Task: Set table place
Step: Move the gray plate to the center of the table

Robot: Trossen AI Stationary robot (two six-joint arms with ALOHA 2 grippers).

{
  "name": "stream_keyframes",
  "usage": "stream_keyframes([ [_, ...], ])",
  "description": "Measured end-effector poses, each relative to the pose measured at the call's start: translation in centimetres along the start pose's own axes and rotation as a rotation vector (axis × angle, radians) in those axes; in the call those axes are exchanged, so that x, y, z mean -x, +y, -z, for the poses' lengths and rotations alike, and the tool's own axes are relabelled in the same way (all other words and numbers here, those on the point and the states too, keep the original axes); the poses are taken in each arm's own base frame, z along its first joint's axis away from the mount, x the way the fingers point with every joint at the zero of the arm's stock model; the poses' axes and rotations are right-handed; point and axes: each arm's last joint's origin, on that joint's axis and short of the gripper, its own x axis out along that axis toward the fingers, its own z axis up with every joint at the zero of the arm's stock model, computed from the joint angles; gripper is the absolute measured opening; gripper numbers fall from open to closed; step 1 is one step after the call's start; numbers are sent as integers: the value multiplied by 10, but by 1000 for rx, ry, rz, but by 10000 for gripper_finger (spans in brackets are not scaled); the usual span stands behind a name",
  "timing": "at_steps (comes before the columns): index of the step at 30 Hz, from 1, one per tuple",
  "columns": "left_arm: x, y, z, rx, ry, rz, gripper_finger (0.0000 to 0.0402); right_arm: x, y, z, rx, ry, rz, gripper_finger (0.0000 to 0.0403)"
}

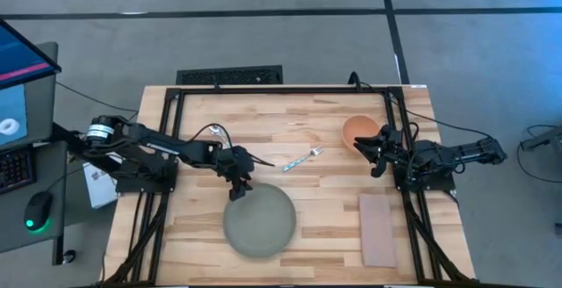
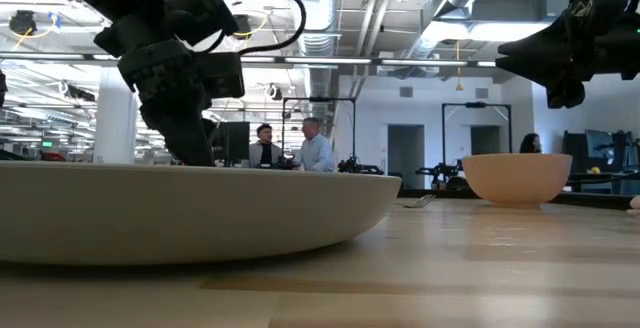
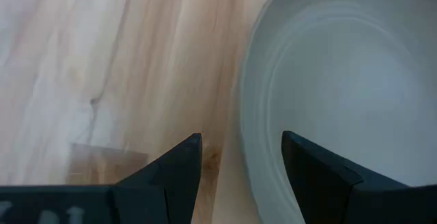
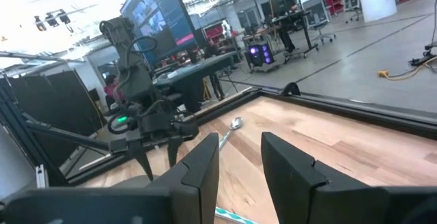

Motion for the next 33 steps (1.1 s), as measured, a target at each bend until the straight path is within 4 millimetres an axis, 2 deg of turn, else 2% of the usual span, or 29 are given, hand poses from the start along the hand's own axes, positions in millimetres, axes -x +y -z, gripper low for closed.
stream_keyframes([
  [15, 0, 4, 7, 41, 64, -67, 190, 0, 0, 1, 6, 5, 2, 133],
  [25, -2, 1, 11, 80, 110, -19, 148, 0, 0, 1, 6, 5, 2, 132],
  [33, -15, 2, 15, 130, 144, -27, 128, 0, 0, 1, 6, 5, 2, 134],
])
